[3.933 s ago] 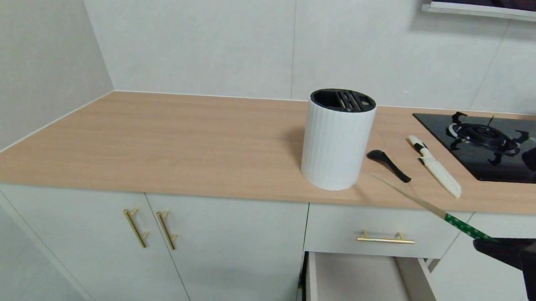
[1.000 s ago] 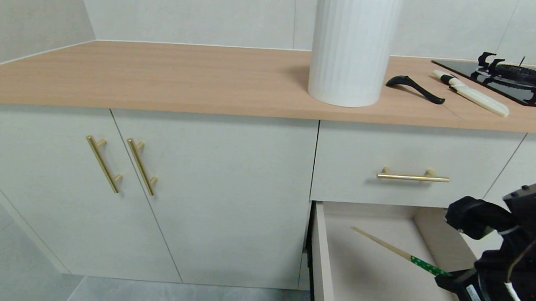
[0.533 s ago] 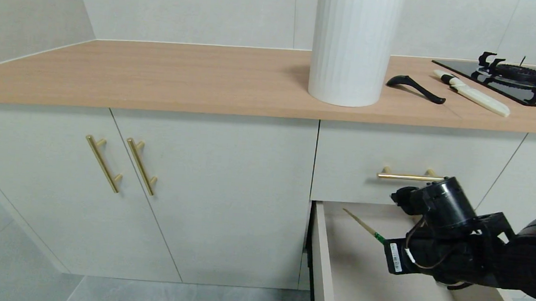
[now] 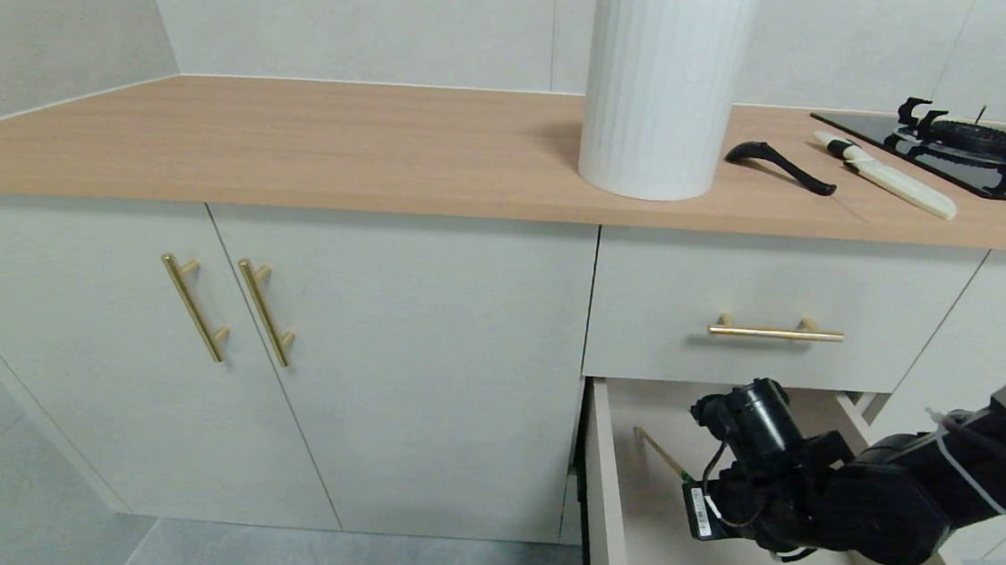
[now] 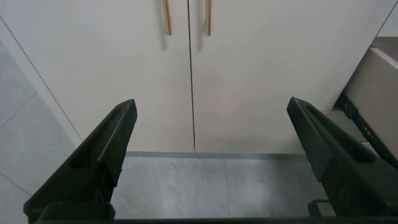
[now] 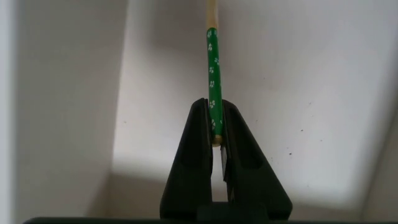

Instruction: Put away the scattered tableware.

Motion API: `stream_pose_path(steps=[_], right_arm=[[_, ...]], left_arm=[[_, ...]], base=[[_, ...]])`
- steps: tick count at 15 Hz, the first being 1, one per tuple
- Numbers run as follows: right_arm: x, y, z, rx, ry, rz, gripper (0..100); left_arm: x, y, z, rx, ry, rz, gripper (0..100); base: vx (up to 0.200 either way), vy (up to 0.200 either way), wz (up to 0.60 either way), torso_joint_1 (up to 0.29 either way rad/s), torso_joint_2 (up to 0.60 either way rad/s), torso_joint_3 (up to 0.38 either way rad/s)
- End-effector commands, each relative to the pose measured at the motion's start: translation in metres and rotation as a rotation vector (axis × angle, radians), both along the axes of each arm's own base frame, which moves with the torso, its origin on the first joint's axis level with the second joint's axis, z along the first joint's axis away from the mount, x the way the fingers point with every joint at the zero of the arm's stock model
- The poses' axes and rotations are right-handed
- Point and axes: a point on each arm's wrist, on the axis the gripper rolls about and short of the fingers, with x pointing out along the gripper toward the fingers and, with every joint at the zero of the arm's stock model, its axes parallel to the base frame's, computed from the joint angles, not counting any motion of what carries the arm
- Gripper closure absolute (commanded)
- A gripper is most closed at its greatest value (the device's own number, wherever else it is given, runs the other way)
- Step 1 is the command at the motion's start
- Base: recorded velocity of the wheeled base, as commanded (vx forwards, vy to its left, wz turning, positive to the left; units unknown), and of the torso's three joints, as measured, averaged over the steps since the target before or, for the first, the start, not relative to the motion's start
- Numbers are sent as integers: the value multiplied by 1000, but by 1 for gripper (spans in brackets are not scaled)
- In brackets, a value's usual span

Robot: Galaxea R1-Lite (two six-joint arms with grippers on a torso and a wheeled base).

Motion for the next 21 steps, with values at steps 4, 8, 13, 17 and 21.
stream_pose_path(steps=[4,8,13,17,21], right_arm=[[4,2,-40,-63,108,1,100],[9,5,-62,-74,126,1,100],[10,6,-65,-72,125,0,100],[10,6,-65,-66,122,-10,100],[10,6,-66,-68,125,-10,0]], left_arm=[[0,0,0,0,0,0,0],[0,0,0,0,0,0,0],[0,0,0,0,0,0,0],[0,0,0,0,0,0,0],[0,0,0,0,0,0,0]], base=[[0,0,0,0,0,0],[0,0,0,0,0,0],[0,0,0,0,0,0],[0,0,0,0,0,0],[0,0,0,0,0,0]])
